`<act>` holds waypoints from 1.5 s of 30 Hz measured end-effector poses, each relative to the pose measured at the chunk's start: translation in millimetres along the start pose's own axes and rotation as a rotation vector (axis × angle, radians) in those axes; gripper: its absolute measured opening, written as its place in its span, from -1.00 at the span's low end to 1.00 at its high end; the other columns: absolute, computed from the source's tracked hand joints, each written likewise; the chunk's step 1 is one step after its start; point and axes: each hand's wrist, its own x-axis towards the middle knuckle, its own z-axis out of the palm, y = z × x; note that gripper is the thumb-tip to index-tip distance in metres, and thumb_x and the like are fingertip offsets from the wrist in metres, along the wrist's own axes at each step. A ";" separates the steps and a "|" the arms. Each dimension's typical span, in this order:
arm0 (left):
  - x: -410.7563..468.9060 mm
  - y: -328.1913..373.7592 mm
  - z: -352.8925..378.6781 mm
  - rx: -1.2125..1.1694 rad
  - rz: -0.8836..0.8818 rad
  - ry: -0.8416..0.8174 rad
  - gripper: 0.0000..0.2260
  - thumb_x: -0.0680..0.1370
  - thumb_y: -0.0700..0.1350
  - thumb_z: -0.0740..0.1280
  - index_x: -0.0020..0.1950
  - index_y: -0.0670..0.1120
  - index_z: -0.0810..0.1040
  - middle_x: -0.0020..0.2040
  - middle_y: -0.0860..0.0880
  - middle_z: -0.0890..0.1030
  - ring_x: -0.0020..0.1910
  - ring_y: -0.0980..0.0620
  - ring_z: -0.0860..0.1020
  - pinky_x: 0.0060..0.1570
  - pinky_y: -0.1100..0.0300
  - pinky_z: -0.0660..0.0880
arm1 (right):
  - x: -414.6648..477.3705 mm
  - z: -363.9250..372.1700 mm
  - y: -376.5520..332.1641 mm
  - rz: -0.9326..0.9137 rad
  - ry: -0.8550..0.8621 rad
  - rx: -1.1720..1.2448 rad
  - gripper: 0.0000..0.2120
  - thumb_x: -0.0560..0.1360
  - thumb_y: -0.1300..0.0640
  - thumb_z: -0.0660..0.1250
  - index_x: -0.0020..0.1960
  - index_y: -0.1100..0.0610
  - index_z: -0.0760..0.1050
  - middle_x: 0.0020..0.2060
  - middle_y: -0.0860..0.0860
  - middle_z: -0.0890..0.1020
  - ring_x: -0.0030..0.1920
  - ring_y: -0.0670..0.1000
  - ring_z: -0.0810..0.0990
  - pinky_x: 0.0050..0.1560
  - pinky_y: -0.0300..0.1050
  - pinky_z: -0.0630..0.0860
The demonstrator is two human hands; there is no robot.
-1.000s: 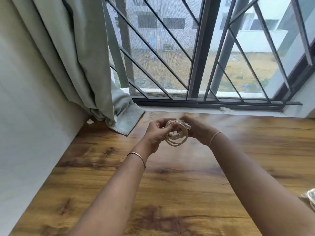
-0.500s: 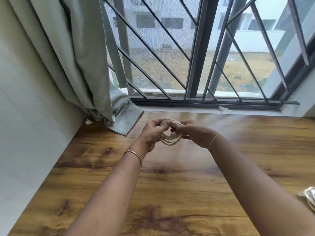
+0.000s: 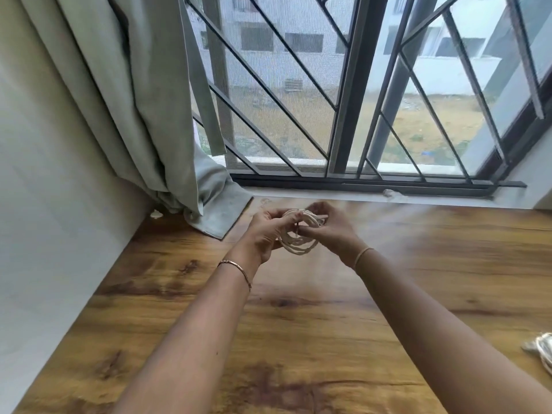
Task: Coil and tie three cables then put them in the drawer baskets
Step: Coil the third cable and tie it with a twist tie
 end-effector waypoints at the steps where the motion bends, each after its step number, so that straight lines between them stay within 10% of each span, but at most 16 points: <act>1: 0.6 0.1 -0.4 -0.002 -0.009 0.003 -0.69 0.44 -0.13 0.47 0.14 -0.19 0.60 -0.21 -0.02 0.62 -0.30 0.13 0.61 -0.33 0.24 0.52 | -1.0 0.7 -1.2 -0.056 0.060 -0.046 -0.54 0.22 0.22 0.61 0.05 0.18 0.51 -0.06 0.05 0.57 -0.16 -0.03 0.55 -0.17 -0.16 0.58; 12: 3.4 5.6 -1.3 -0.034 -0.096 0.025 -0.79 0.43 -0.16 0.47 0.05 -0.09 0.62 -0.27 0.02 0.65 -0.21 0.06 0.59 -0.20 0.18 0.46 | -6.4 -2.0 -8.9 -0.305 0.126 -0.160 -0.84 0.30 0.21 0.56 -0.18 0.09 0.61 -0.23 -0.04 0.66 -0.15 -0.01 0.62 -0.20 0.08 0.62; 22: 0.0 -2.9 -4.0 -0.047 -0.067 -0.053 -0.61 0.43 -0.17 0.47 0.22 -0.25 0.55 -0.10 -0.06 0.62 -0.26 0.08 0.57 -0.28 0.19 0.53 | -5.5 1.3 -11.0 -0.110 0.089 0.024 -0.93 0.49 0.21 0.39 -0.08 0.19 0.63 -0.21 0.02 0.67 -0.13 -0.02 0.62 0.00 -0.02 0.61; 34: -1.2 -10.5 3.3 0.028 0.025 -0.096 -0.63 0.41 -0.31 0.47 0.18 -0.37 0.54 -0.16 -0.10 0.61 -0.34 0.15 0.59 -0.40 0.29 0.50 | -1.8 -13.5 -21.1 0.277 -0.063 0.379 -0.76 0.43 0.37 0.40 0.07 0.45 0.54 -0.28 0.15 0.61 -0.40 -0.05 0.59 -0.39 -0.31 0.51; 45: -4.0 -26.2 20.0 0.025 -0.017 -0.137 -0.80 0.42 -0.20 0.48 0.01 -0.18 0.60 -0.20 -0.06 0.63 -0.30 0.09 0.57 -0.32 0.22 0.50 | -17.8 -21.4 -17.3 0.219 0.104 -0.025 -0.96 0.45 0.28 0.39 -0.11 0.21 0.61 -0.20 0.10 0.64 -0.21 -0.01 0.60 -0.21 -0.23 0.58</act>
